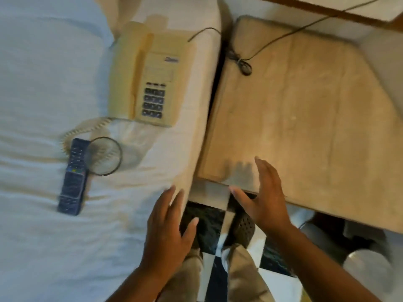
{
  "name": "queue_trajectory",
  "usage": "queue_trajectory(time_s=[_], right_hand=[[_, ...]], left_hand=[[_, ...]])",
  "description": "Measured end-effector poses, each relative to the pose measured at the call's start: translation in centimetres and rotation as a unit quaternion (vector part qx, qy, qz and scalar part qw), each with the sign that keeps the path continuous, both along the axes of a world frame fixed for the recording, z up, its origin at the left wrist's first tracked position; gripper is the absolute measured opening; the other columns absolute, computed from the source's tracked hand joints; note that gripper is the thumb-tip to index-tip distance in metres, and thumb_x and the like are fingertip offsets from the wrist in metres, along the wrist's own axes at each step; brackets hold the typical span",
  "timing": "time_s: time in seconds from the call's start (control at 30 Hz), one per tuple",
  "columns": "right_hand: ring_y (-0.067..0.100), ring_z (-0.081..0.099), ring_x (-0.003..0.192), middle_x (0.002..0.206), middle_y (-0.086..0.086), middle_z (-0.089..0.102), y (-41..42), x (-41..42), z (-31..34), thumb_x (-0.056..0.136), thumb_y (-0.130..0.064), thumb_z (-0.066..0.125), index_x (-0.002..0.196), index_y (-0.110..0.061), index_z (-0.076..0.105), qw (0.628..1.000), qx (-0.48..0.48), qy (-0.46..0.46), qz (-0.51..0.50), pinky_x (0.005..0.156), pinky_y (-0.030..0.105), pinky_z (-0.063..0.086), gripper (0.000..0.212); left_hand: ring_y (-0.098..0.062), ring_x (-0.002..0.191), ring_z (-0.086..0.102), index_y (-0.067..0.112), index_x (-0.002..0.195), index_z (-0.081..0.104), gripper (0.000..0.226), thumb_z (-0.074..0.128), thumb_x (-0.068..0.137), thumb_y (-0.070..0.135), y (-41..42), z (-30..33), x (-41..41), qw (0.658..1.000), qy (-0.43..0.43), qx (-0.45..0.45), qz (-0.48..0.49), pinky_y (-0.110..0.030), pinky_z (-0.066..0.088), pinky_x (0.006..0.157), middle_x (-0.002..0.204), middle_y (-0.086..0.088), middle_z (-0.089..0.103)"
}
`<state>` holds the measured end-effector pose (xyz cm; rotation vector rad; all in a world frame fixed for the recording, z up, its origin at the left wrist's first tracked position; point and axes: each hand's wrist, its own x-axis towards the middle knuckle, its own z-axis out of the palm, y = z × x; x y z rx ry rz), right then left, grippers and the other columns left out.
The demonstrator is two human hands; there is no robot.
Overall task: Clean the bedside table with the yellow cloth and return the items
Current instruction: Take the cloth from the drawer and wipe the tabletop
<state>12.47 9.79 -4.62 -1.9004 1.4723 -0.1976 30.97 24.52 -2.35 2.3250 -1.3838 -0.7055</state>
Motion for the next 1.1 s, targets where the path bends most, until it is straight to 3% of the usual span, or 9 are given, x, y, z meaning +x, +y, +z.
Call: queue_trajectory(time_s=[0.17, 0.3, 0.43, 0.5, 0.6, 0.67, 0.83, 0.97, 1.1], right_hand=[[0.025, 0.036, 0.136, 0.148, 0.01, 0.04, -0.5, -7.7, -0.7, 0.086, -0.047, 0.065, 0.148, -0.016, 0.032, 0.996, -0.023, 0.079, -0.034, 0.108, 0.029, 0.028, 0.076], [0.028, 0.051, 0.12, 0.133, 0.012, 0.053, 2.0, -10.4, -2.3, 0.088, -0.035, 0.068, 0.142, -0.012, 0.043, 0.996, -0.01, 0.082, -0.026, 0.098, 0.03, 0.039, 0.064], [0.034, 0.048, 0.127, 0.139, 0.017, 0.05, 4.9, -10.7, -4.6, 0.087, -0.03, 0.069, 0.144, -0.006, 0.043, 0.994, 0.019, 0.09, 0.055, 0.105, 0.04, 0.042, 0.066], [0.036, 0.044, 0.132, 0.143, 0.02, 0.047, 5.8, -10.3, -5.6, 0.087, -0.031, 0.068, 0.145, -0.003, 0.04, 0.988, 0.009, 0.112, 0.103, 0.11, 0.04, 0.037, 0.069], [0.033, 0.022, 0.146, 0.157, 0.018, 0.026, 6.3, -8.8, -7.0, 0.094, -0.043, 0.054, 0.153, -0.008, 0.022, 0.977, 0.024, 0.153, 0.148, 0.117, 0.037, 0.017, 0.076], [0.034, 0.013, 0.148, 0.16, 0.018, 0.016, 6.4, -7.8, -8.4, 0.095, -0.049, 0.048, 0.155, -0.009, 0.011, 0.97, 0.038, 0.184, 0.156, 0.119, 0.04, 0.012, 0.08], [0.043, 0.026, 0.138, 0.151, 0.025, 0.026, 5.9, -5.7, -10.9, 0.094, -0.049, 0.05, 0.153, -0.007, 0.01, 0.955, 0.036, 0.257, 0.143, 0.114, 0.05, 0.028, 0.083], [0.045, 0.035, 0.129, 0.143, 0.029, 0.031, 5.4, -4.5, -12.5, 0.096, -0.044, 0.045, 0.148, -0.002, 0.023, 0.936, 0.011, 0.327, 0.132, 0.108, 0.049, 0.038, 0.07], [0.04, 0.043, 0.12, 0.136, 0.028, 0.036, 5.4, -4.3, -13.4, 0.095, -0.036, 0.052, 0.138, -0.003, 0.037, 0.94, 0.018, 0.335, 0.061, 0.098, 0.044, 0.045, 0.056]], left_hand=[[-0.032, 0.147, 0.02, 0.009, 0.148, 0.032, 0.082, 0.051, 0.088, 0.061, -9.0, -3.6, -3.3, 0.984, -0.057, 0.017, -0.166, -0.045, 0.026, 0.116, 0.159, -0.015, 0.025], [-0.033, 0.148, 0.015, 0.014, 0.149, 0.028, 0.086, 0.034, 0.087, 0.072, -14.0, -6.1, -5.1, 0.988, -0.093, 0.039, -0.117, -0.048, 0.015, 0.117, 0.159, -0.016, 0.021], [-0.038, 0.148, 0.008, 0.011, 0.151, 0.022, 0.096, 0.015, 0.084, 0.08, -15.7, -9.2, -5.5, 0.964, -0.18, 0.087, -0.173, -0.052, 0.003, 0.118, 0.16, -0.021, 0.012], [-0.037, 0.149, 0.002, 0.011, 0.153, 0.015, 0.101, 0.009, 0.081, 0.083, -15.7, -10.4, -5.5, 0.957, -0.198, 0.088, -0.192, -0.055, 0.005, 0.12, 0.161, -0.021, 0.006], [-0.036, 0.149, -0.004, 0.013, 0.155, 0.003, 0.101, 0.01, 0.081, 0.083, -15.5, -11.3, -5.5, 0.952, -0.216, 0.071, -0.203, -0.055, 0.006, 0.12, 0.162, -0.02, -0.002], [-0.035, 0.15, -0.003, 0.015, 0.155, 0.001, 0.098, 0.014, 0.083, 0.081, -15.2, -11.7, -5.4, 0.95, -0.228, 0.05, -0.207, -0.055, 0.007, 0.12, 0.162, -0.019, -0.002], [-0.034, 0.15, -0.003, 0.018, 0.155, -0.002, 0.094, 0.013, 0.084, 0.078, -15.1, -12.4, -5.1, 0.946, -0.25, 0.017, -0.204, -0.055, 0.008, 0.119, 0.163, -0.017, -0.003], [-0.034, 0.15, -0.002, 0.019, 0.155, 0.001, 0.092, 0.014, 0.084, 0.077, -15.2, -12.7, -5.0, 0.943, -0.262, 0.001, -0.208, -0.054, 0.006, 0.12, 0.163, -0.017, -0.001], [-0.034, 0.15, 0.002, 0.02, 0.155, 0.008, 0.09, 0.015, 0.085, 0.076, -15.3, -12.7, -5.1, 0.94, -0.273, -0.008, -0.203, -0.053, 0.007, 0.12, 0.163, -0.016, 0.003]])
